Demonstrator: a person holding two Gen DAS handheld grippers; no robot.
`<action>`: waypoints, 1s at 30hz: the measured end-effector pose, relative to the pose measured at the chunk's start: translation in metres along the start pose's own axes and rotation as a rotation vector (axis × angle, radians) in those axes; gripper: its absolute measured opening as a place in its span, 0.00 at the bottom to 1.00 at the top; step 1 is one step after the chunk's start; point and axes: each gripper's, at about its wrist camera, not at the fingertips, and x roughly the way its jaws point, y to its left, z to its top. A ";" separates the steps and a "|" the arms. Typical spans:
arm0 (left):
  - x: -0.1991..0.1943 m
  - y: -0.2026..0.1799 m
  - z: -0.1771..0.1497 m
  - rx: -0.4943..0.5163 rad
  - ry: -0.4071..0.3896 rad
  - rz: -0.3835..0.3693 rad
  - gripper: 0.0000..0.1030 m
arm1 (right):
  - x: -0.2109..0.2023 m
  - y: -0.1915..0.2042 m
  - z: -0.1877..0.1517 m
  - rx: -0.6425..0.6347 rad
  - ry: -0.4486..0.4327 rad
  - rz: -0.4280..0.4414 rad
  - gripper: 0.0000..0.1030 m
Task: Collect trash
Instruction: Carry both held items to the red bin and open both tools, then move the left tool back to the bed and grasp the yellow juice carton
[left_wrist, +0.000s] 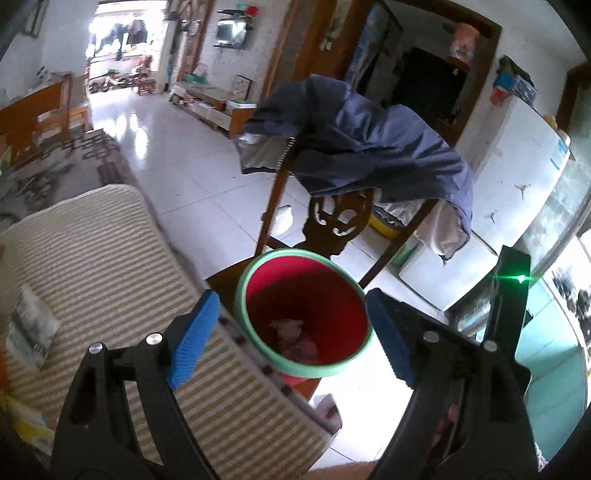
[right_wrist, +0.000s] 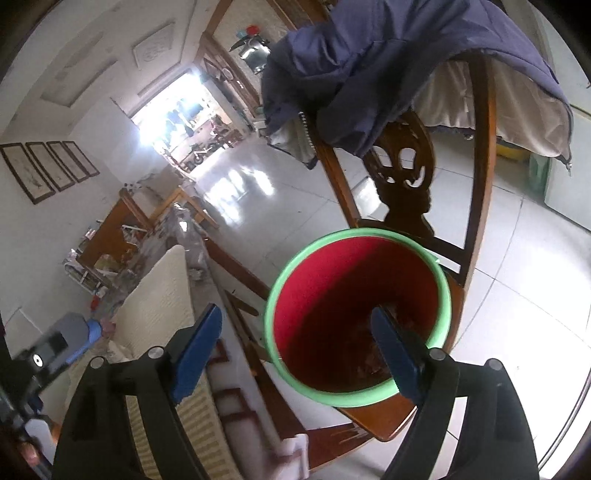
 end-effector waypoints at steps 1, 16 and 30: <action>-0.005 0.004 -0.002 -0.012 -0.004 0.008 0.77 | -0.002 0.007 0.000 -0.006 0.001 0.006 0.78; -0.151 0.130 -0.087 -0.292 -0.092 0.316 0.78 | -0.017 0.154 -0.033 -0.294 0.072 0.197 0.85; -0.219 0.252 -0.134 -0.432 -0.022 0.522 0.91 | 0.018 0.228 -0.093 -0.530 0.253 0.199 0.89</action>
